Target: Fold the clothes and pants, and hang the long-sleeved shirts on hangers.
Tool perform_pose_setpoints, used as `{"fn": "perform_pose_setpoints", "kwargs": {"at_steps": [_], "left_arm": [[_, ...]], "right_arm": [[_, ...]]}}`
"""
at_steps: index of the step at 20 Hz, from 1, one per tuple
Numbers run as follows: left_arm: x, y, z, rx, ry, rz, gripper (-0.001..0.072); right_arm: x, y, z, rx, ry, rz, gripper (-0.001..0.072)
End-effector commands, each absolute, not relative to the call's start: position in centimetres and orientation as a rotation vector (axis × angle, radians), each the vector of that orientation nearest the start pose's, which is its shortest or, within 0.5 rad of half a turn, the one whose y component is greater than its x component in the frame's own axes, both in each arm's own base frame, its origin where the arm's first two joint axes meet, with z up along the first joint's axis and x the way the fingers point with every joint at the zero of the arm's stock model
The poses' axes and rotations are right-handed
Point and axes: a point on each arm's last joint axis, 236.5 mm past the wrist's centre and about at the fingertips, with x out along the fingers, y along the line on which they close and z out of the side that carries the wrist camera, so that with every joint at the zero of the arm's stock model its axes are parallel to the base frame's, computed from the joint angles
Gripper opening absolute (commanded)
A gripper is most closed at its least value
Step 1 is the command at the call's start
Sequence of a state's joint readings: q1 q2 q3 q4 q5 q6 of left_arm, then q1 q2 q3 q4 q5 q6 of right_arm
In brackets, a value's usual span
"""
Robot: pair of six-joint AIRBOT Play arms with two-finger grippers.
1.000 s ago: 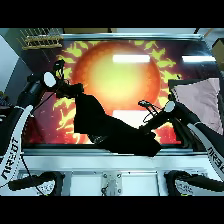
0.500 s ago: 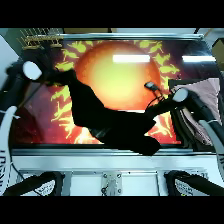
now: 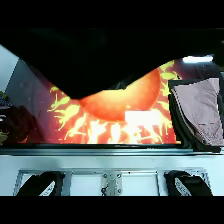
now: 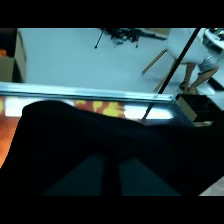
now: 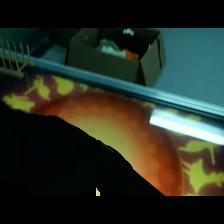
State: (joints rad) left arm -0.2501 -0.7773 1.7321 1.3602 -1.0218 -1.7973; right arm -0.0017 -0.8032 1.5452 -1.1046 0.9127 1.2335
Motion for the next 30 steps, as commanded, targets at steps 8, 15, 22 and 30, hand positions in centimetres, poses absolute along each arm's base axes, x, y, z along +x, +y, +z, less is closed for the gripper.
{"fn": "perform_pose_setpoints", "kwargs": {"at_steps": [8, 15, 22, 30], "left_arm": [[23.8, -10.5, 52.5, -0.425, -0.125, -0.464, 0.0009], [46.8, -13.6, 39.1, -0.271, 0.258, -0.257, 0.001], [60.5, -20.5, 13.6, -0.322, 0.7, -0.274, 0.0223], [55.1, -8.4, 11.1, -0.251, 0.96, -0.116, 0.0713]], "right_arm": [[29.7, 10.3, 35.5, 0.236, 0.485, 0.412, 0.0017], [29.9, 12.9, 16.1, 0.411, 1.155, 0.365, 0.0018], [38.3, 8.7, 0.8, 0.481, 1.31, 0.124, 0.0021], [41.5, -1.1, 3.6, 0.567, 1.086, -0.049, 0.0646]]}}
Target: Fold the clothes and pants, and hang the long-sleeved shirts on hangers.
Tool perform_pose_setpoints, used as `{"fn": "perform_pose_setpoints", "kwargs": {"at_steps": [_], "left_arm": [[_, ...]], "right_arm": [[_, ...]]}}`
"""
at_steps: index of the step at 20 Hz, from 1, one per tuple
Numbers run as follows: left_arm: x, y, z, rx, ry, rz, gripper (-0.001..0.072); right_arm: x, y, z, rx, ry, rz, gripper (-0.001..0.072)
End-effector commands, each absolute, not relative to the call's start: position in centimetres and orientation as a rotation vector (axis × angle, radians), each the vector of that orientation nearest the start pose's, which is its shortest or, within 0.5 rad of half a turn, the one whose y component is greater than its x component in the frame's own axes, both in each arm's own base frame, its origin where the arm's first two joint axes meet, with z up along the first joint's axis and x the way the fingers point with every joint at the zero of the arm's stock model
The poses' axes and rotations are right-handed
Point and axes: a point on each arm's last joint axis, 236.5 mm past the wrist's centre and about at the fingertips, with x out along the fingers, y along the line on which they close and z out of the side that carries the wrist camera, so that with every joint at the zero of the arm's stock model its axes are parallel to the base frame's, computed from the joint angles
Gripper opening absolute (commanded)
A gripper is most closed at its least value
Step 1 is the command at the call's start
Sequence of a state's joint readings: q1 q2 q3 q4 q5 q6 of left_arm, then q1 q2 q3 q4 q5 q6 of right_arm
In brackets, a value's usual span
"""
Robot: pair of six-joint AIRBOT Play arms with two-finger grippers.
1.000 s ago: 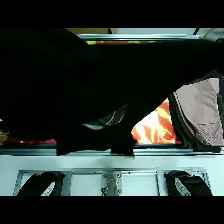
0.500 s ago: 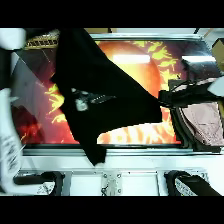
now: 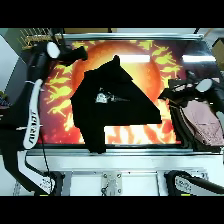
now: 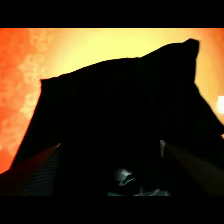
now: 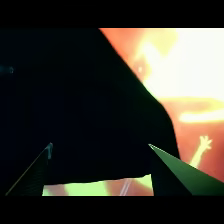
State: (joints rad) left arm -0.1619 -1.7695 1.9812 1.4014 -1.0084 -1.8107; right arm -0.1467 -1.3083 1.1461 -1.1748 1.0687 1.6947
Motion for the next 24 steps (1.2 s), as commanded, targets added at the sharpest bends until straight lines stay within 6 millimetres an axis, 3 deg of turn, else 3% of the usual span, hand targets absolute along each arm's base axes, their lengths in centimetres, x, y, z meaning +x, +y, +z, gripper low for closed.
{"fn": "perform_pose_setpoints", "kwargs": {"at_steps": [1, 3, 7, 8, 10, 11, 12, 17, 24], "left_arm": [[53.2, -6.7, 10.3, -0.232, 1.005, -0.102, 0.0713], [48.2, -4.6, 6.4, -0.246, 1.135, -0.062, 0.0713], [36.5, -2.9, -4.1, -0.309, 1.395, 0.02, 0.0712], [34.2, -3.0, -6.2, -0.352, 1.426, 0.031, 0.0712], [31.8, -3.9, -9.0, -0.493, 1.43, 0.053, 0.0711], [31.3, -4.2, -9.9, -0.566, 1.418, 0.069, 0.0677], [31.2, -4.6, -10.5, -0.632, 1.403, 0.076, 0.0597], [33.7, -5.6, -10.6, -0.763, 1.265, 0.082, 0.06], [34.0, -9.3, -12.1, -0.712, 1.416, -0.009, 0.06]], "right_arm": [[41.1, -1.2, 5.0, 0.533, 1.06, -0.028, 0.0646], [39.6, -0.3, 7.4, 0.47, 1.039, 0.025, 0.0645], [37.9, 2.3, 10.5, 0.406, 1.001, 0.103, 0.0645], [37.7, 3.0, 11.0, 0.394, 0.992, 0.12, 0.0646], [37.5, 4.4, 11.3, 0.375, 0.992, 0.154, 0.0646], [37.4, 5.0, 11.2, 0.367, 0.996, 0.17, 0.0646], [37.4, 5.6, 11.2, 0.359, 0.997, 0.184, 0.0646], [37.1, 7.9, 11.3, 0.328, 1.004, 0.24, 0.0645], [37.1, 8.1, 11.4, 0.338, 1.0, 0.244, 0.0646]]}}
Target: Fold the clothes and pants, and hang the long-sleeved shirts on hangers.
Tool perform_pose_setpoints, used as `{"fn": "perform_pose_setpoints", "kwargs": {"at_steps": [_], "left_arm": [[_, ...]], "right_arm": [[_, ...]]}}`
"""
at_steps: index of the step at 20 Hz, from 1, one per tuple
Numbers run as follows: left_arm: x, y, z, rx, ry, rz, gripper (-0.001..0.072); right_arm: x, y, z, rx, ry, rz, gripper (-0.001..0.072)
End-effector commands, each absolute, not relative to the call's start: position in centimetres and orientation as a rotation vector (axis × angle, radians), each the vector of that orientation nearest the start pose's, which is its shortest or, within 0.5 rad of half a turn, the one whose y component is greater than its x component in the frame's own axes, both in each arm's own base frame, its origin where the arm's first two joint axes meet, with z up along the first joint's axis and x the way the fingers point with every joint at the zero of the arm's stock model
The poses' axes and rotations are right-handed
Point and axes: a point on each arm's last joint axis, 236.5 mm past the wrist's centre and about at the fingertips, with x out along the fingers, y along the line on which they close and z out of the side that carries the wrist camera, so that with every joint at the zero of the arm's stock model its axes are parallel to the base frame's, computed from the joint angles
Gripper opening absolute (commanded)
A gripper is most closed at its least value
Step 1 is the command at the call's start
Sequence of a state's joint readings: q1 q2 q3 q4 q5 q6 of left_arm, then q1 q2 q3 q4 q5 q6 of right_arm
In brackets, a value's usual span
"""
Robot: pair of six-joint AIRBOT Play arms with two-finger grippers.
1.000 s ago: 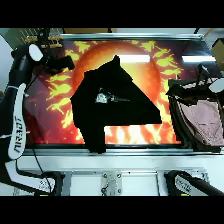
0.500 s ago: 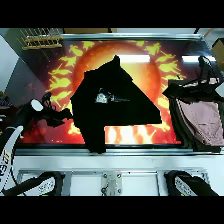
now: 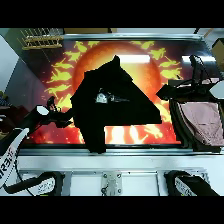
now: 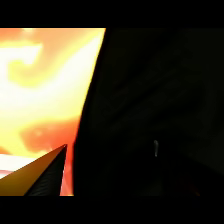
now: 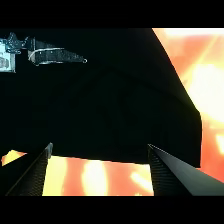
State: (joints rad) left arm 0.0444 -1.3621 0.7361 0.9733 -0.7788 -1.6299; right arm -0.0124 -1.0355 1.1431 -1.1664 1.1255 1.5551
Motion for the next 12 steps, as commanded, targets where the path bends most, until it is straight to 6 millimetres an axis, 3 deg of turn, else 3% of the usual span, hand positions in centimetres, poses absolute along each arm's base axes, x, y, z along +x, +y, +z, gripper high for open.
{"fn": "perform_pose_setpoints", "kwargs": {"at_steps": [1, 2, 4, 5, 8, 12], "left_arm": [[33.8, -9.7, -12.2, -0.701, 1.441, -0.022, 0.0599], [33.5, -10.0, -12.3, -0.694, 1.459, -0.031, 0.0568], [33.5, -10.0, -11.9, -0.69, 1.455, -0.041, 0.0107], [33.7, -9.9, -11.3, -0.677, 1.436, -0.055, 0.001], [34.6, -8.7, -8.8, -0.655, 1.355, -0.084, 0.001], [34.8, -8.2, -6.5, -0.625, 1.298, -0.12, 0.001]], "right_arm": [[37.1, 8.0, 11.4, 0.338, 1.0, 0.243, 0.0646], [37.1, 8.0, 11.4, 0.335, 1.001, 0.241, 0.0646], [36.9, 7.6, 11.0, 0.32, 1.014, 0.23, 0.0646], [36.6, 6.8, 10.4, 0.289, 1.033, 0.206, 0.0646], [34.5, 3.6, 5.5, 0.342, 1.161, 0.069, 0.0647], [30.0, -0.9, -4.6, 0.778, 1.291, -0.321, 0.0647]]}}
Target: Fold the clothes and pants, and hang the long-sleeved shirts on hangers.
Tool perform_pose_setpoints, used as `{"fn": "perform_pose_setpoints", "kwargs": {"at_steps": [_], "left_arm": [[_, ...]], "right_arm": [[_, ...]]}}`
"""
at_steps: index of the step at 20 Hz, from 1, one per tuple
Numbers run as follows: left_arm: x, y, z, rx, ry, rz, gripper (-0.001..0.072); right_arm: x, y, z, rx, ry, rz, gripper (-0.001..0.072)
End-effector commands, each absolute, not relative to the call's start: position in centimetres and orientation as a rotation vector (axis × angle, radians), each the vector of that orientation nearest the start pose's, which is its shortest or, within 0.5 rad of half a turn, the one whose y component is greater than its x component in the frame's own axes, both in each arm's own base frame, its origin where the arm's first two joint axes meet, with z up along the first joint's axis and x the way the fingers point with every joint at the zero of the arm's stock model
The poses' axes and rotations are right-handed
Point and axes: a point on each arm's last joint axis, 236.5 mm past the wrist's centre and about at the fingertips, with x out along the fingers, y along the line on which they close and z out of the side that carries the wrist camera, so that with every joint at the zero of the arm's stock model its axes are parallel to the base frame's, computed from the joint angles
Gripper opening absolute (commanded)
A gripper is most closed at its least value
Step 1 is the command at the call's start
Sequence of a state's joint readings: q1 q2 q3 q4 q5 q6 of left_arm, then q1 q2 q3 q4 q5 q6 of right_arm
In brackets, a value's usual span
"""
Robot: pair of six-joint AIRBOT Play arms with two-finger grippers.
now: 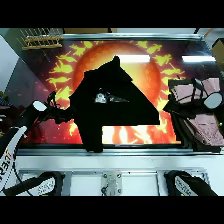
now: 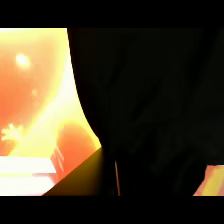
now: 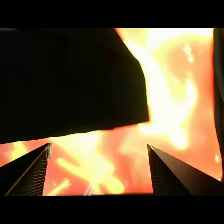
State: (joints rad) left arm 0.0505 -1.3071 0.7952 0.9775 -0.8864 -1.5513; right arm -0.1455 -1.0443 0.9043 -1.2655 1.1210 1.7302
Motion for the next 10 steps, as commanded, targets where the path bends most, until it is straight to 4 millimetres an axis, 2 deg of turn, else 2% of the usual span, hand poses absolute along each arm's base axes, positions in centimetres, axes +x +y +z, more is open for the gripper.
{"fn": "perform_pose_setpoints", "kwargs": {"at_steps": [1, 3, 5, 10], "left_arm": [[34.9, -8.2, -6.2, -0.624, 1.291, -0.122, 0.001], [35.0, -8.2, -6.0, -0.625, 1.282, -0.122, 0.001], [35.0, -8.2, -6.1, -0.624, 1.283, -0.121, 0.001], [35.1, -8.2, -6.0, -0.624, 1.278, -0.119, 0.001]], "right_arm": [[29.5, -1.0, -6.5, 0.874, 1.279, -0.367, 0.0647], [29.7, 0.0, -8.8, 1.01, 1.231, -0.391, 0.0647], [30.3, 1.4, -10.3, 1.074, 1.184, -0.392, 0.0647], [32.9, 5.1, -11.0, 1.015, 1.116, -0.311, 0.0646]]}}
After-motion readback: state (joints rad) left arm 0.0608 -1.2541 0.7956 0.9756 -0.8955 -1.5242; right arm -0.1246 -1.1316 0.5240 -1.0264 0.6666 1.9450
